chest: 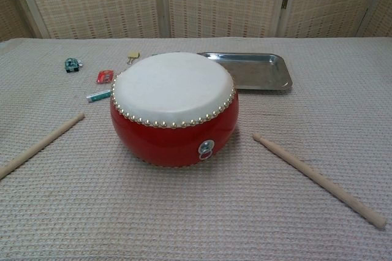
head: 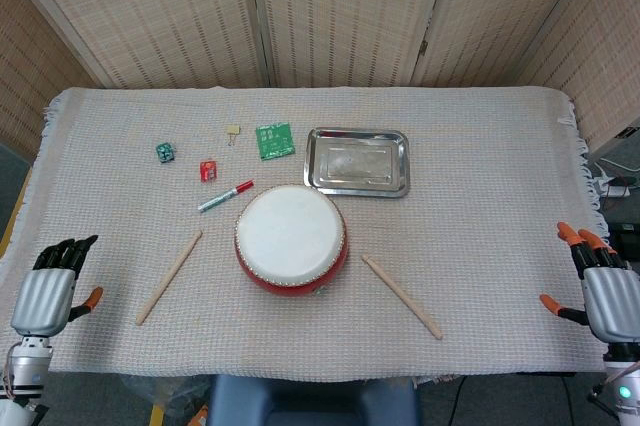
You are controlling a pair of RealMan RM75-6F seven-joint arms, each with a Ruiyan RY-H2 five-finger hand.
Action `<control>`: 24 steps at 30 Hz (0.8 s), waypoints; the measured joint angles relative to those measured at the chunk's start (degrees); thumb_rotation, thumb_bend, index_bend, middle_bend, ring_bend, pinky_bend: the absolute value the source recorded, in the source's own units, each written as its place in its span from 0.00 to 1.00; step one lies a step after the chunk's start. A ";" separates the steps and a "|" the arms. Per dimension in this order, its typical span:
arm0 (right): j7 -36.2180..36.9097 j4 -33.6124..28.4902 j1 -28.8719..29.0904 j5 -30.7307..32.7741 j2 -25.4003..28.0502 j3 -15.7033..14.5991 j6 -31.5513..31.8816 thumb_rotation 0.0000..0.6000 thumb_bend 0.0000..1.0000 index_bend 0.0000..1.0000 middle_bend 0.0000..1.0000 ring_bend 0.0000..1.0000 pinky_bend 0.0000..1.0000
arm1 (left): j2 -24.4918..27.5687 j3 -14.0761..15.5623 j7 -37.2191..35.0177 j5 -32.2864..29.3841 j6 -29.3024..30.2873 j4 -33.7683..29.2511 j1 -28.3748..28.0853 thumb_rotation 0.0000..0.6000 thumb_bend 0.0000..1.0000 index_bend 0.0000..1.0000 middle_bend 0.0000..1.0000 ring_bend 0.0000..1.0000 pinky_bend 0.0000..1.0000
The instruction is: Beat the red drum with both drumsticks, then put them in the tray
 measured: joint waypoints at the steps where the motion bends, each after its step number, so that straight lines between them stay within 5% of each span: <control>1: -0.03 -0.01 -0.05 0.00 -0.07 0.06 0.11 1.00 0.02 0.08 0.19 0.09 0.24 | -0.19 0.00 0.04 -0.03 -0.08 0.09 -0.11 1.00 0.30 0.13 0.19 0.12 0.17; 14: 1.48 0.62 -0.21 -1.67 0.01 0.11 1.30 1.00 0.02 0.08 0.19 0.09 0.24 | -0.16 0.16 -0.67 0.20 -0.38 -0.63 -0.65 1.00 0.30 0.19 0.20 0.13 0.17; 24: 2.21 0.84 0.20 -3.70 0.20 -0.26 1.44 1.00 0.02 0.08 0.19 0.09 0.24 | -0.89 1.33 -2.57 -0.26 -5.89 -1.73 -2.58 1.00 0.30 0.19 0.19 0.13 0.17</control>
